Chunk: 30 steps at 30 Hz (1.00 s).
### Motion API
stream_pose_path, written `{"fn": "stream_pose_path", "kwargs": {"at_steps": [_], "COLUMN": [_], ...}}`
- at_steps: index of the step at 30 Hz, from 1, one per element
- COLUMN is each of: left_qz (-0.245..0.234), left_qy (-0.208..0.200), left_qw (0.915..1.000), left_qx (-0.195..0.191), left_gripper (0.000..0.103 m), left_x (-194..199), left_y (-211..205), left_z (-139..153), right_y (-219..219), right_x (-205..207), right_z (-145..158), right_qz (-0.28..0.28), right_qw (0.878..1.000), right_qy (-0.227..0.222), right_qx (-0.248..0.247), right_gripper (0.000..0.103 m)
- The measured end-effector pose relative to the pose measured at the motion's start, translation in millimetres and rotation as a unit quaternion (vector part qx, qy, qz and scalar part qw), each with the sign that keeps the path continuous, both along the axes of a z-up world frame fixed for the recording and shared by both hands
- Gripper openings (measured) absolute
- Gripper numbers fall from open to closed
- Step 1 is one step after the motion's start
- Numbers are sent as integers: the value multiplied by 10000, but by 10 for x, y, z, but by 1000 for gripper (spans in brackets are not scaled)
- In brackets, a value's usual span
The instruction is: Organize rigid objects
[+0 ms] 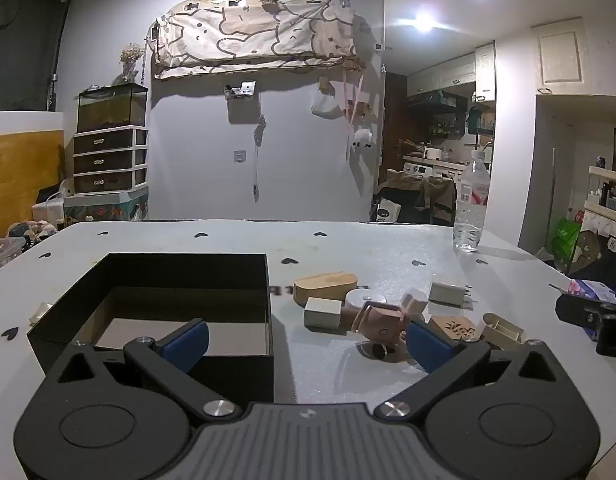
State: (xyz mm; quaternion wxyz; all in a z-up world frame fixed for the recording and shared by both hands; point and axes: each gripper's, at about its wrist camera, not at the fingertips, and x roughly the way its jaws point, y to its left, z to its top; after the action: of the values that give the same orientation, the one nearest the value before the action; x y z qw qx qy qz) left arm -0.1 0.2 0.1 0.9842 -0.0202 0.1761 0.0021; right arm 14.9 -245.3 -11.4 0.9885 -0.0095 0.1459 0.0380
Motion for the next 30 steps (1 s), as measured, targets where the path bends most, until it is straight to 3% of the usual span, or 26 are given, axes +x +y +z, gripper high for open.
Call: {"fn": "stream_pose_path", "kwargs": {"at_steps": [30], "left_qz": [-15], "left_qy": [54], "left_qw": [10000], "left_qx": [49], "left_gripper": [103], "left_x": [41], "left_y": [-36], "left_z": [-67], "right_y": [-16], "right_x": [14], "right_z": [-22], "right_qz": [-3], "right_qw": [10000], "right_qy": [34], "right_qx": [21], "right_gripper": [103]}}
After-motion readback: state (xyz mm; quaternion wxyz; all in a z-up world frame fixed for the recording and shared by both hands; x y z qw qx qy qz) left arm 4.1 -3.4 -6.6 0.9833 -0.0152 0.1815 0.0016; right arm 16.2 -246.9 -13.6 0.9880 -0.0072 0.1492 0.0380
